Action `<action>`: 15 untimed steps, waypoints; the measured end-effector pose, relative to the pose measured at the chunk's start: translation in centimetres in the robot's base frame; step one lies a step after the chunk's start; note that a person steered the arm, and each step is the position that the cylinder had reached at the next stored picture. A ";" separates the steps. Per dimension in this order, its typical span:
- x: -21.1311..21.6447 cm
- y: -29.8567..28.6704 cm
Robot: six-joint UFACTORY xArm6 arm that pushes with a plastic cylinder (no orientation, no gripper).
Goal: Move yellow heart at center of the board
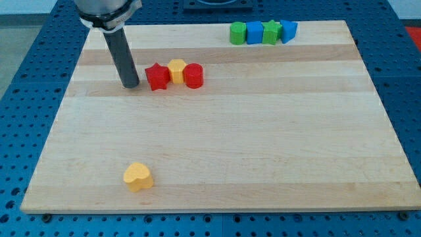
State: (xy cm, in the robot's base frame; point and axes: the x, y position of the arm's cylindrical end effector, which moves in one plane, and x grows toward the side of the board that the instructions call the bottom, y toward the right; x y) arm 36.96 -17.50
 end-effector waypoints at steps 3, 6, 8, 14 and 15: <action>-0.2 3.0; 11.2 -8.6; 24.3 -3.9; 23.3 -2.1; 20.8 1.0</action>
State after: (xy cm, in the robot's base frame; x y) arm 57.79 -16.51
